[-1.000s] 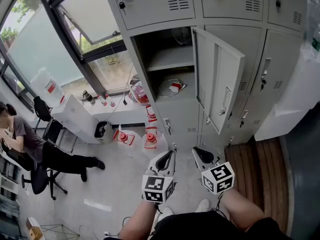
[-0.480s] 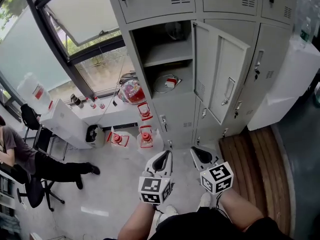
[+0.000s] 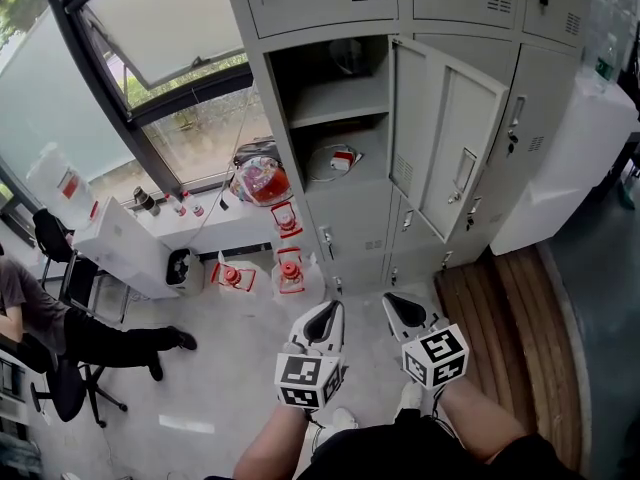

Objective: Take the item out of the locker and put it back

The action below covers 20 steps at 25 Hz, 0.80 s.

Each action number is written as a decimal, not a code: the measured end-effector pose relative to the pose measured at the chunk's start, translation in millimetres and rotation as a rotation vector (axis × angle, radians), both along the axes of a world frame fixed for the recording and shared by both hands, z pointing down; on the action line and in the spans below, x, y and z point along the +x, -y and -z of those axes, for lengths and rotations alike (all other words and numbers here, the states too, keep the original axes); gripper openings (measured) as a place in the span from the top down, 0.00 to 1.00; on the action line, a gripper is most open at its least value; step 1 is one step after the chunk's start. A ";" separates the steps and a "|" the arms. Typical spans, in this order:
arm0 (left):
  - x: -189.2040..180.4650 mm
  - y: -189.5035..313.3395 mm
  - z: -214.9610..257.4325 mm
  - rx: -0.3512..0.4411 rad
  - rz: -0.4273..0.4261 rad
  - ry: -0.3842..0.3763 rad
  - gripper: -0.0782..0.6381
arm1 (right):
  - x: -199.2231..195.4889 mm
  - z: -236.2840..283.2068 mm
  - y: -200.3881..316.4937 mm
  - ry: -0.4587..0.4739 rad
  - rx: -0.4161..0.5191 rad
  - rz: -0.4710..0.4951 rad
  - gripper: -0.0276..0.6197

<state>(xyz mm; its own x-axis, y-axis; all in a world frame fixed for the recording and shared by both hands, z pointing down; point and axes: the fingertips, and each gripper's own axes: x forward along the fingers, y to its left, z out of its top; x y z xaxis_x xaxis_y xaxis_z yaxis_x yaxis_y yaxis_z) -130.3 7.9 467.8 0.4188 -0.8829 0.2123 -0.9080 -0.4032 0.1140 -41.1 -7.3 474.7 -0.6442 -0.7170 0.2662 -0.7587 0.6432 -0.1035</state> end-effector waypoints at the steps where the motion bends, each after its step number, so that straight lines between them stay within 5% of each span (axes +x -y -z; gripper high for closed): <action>1: 0.8 -0.3 -0.1 0.000 -0.004 0.000 0.86 | 0.2 -0.1 -0.4 -0.001 0.000 -0.001 0.88; 20: 21.1 -2.3 0.7 -0.002 -0.022 -0.007 0.86 | 13.0 -0.9 0.0 0.008 0.002 -0.003 0.88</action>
